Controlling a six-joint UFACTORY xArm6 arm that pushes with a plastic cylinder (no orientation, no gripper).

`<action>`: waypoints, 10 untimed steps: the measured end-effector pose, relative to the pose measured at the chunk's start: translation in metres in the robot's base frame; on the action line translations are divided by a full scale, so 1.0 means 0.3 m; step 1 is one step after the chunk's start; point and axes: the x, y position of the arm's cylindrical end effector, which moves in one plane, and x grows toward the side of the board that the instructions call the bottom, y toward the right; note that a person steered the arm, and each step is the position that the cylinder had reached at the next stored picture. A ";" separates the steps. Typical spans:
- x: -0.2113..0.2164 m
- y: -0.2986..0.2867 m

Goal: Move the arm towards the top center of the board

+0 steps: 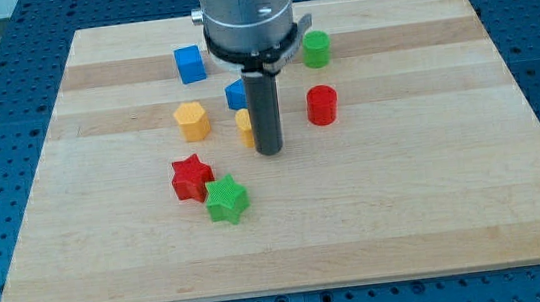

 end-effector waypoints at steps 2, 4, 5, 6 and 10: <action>-0.215 0.000; -0.392 -0.024; -0.434 -0.108; -0.434 -0.138; -0.725 -0.330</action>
